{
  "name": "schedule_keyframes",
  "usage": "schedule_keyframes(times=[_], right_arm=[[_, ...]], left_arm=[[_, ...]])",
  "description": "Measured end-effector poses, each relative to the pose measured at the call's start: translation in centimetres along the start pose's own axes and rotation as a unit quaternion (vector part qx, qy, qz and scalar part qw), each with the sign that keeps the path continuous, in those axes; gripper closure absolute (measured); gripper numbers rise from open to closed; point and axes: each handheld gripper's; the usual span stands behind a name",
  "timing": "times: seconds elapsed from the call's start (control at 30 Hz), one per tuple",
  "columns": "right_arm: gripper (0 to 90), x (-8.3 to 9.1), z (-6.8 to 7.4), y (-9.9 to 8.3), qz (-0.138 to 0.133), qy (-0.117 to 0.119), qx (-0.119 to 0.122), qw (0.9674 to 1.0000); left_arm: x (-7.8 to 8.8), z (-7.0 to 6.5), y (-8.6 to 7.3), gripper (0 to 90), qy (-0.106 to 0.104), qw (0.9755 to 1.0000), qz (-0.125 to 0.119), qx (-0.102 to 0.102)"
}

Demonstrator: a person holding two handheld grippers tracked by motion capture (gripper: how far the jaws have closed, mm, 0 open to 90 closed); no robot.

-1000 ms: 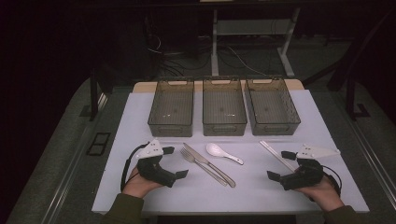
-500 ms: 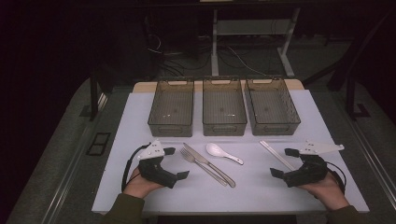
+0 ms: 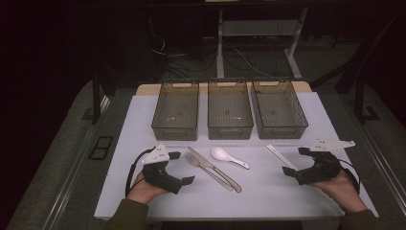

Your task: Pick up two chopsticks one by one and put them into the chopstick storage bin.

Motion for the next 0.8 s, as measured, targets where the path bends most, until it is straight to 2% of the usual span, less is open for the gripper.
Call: schedule_keyframes(times=[0.8], right_arm=[[0.8,-1.0,-3.5,1.5,0.016,-0.02,-0.007,0.9996]], left_arm=[[0.2,0.1,0.0,0.0,0.001,1.0,-0.003,0.003]])
Point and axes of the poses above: each handheld gripper's, and its own axes: x roughly backward along the jaws, y roughly out of its top, z roughly to its left, and after that the axes turned 6 degrees about -y, right-handed
